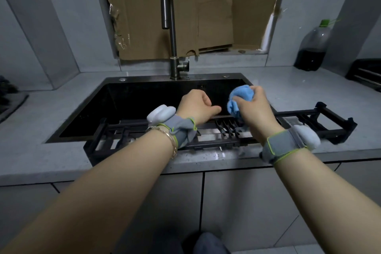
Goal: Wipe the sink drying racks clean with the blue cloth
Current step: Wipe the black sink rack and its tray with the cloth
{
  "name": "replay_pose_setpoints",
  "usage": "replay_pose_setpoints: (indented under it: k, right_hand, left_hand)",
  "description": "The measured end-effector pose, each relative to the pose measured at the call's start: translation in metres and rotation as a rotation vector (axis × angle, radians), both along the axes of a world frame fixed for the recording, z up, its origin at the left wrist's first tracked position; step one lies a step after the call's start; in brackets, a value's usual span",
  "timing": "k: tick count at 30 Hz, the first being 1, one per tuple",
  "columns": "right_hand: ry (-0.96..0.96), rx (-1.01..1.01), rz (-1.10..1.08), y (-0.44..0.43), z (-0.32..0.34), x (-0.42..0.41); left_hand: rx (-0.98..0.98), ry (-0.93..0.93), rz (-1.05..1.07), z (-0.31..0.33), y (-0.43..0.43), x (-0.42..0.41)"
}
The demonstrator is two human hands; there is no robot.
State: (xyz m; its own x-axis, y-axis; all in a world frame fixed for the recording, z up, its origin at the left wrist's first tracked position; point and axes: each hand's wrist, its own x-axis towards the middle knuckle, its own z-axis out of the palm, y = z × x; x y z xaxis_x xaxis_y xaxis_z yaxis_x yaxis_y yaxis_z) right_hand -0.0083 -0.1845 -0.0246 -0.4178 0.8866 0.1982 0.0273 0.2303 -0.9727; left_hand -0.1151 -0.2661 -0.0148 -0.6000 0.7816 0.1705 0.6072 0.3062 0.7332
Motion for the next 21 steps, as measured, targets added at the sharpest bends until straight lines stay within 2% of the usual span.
replay_pose_setpoints:
  k: [2, 4, 6, 7, 11, 14, 17, 21]
  right_hand:
    - [-0.303, 0.245, -0.041, 0.014, -0.005, 0.008]
    - [-0.558, 0.402, 0.009, 0.019, -0.010, 0.013]
    - [-0.689, 0.439, 0.112, 0.015, -0.014, 0.012]
    - [-0.718, 0.428, 0.166, 0.012, -0.016, 0.010]
    - [-0.794, 0.407, 0.229, 0.004, -0.022, 0.002]
    - [-0.887, 0.602, 0.189, 0.003, -0.026, 0.002]
    - [-0.919, 0.726, 0.258, -0.003, -0.023, 0.006]
    - [-0.977, 0.680, 0.415, -0.002, -0.006, 0.017]
  left_hand:
    - [-0.145, 0.180, -0.060, -0.006, -0.006, 0.000]
    - [-0.403, 0.309, -0.184, -0.015, -0.009, 0.002]
    - [-0.598, 0.382, -0.248, -0.028, -0.011, 0.005]
    - [-0.627, 0.397, -0.249, -0.034, -0.010, 0.005]
    - [-0.560, 0.429, -0.219, -0.045, -0.009, 0.005]
    - [-0.557, 0.442, -0.220, -0.046, -0.009, 0.004]
    - [-0.522, 0.420, -0.222, -0.046, -0.009, 0.004]
    - [-0.502, 0.406, -0.228, -0.047, -0.010, 0.004]
